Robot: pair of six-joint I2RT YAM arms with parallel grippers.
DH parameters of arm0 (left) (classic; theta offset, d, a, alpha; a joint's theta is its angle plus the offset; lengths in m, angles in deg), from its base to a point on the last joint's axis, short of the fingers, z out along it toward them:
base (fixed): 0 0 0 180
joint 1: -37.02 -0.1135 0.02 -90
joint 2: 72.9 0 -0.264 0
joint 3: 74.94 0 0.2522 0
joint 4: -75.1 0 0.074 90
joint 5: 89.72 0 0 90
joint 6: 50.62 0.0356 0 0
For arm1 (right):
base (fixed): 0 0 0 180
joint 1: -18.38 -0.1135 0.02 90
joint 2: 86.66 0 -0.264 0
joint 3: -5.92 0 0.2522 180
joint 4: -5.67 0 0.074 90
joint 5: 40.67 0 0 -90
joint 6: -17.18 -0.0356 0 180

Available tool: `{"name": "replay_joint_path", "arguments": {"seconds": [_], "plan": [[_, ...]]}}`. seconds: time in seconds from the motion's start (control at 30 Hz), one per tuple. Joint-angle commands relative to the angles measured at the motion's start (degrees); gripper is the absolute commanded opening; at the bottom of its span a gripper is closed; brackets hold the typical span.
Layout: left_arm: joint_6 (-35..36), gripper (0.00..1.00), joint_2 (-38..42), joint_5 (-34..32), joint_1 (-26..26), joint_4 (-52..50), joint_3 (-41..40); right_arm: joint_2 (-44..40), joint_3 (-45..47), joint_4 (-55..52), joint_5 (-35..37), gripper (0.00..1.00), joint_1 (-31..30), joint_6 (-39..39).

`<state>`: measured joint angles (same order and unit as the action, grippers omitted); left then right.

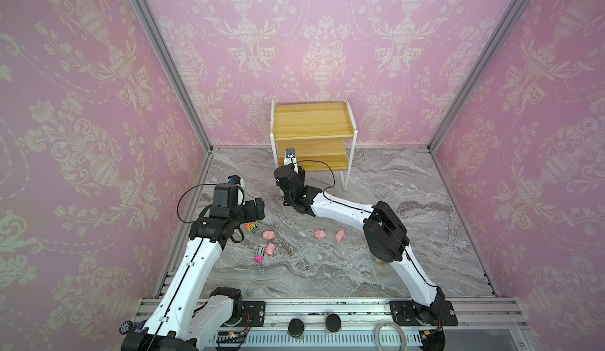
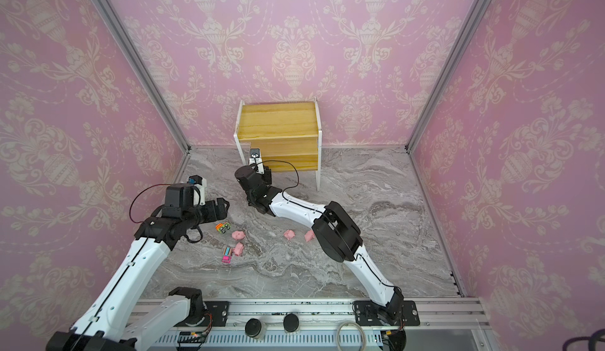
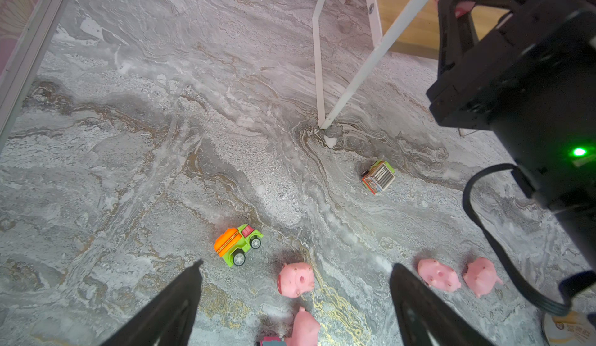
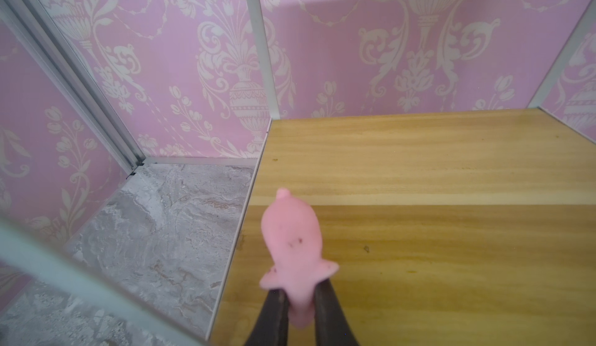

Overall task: Organize plastic toys on shelves
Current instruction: Place the plastic toy on the shelf.

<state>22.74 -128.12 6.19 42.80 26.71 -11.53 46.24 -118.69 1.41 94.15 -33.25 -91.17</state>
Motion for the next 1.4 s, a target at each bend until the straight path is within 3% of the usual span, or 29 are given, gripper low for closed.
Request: {"name": "replay_joint_path", "arguments": {"seconds": [0.0, 0.4, 0.7, 0.9, 1.1, 1.23, 1.37], "plan": [[-1.1, 0.93, 0.0, 1.8, -0.4, 0.8, -0.8, 1.3, -2.3, -1.3, 0.0, 0.15, 0.6, 1.4], [-0.8, 0.93, -0.1, 2.5, -0.4, 1.1, -0.9, 5.3, -6.5, -5.1, -1.5, 0.18, 1.6, 1.8], [-0.9, 0.93, 0.0, 2.6, -0.4, 1.0, -1.0, 3.5, -4.9, -4.7, -2.0, 0.32, 1.8, 3.6], [-0.8, 0.93, 0.2, 2.7, -0.4, 1.0, -1.0, -5.6, 8.8, 3.7, -5.9, 0.54, 1.8, 5.9], [-0.7, 0.93, 0.4, 2.8, -0.4, 1.1, -1.0, -17.1, 28.0, 14.5, -13.2, 0.68, 1.8, 7.5], [-0.7, 0.93, 0.5, 3.0, -0.4, 1.1, -1.1, -22.7, 35.9, 16.7, -19.9, 0.71, 2.3, 8.4], [-0.7, 0.93, 0.2, 3.1, -0.4, 1.1, -1.0, -24.5, 38.2, 17.2, -24.2, 0.69, 3.1, 9.5]]}}
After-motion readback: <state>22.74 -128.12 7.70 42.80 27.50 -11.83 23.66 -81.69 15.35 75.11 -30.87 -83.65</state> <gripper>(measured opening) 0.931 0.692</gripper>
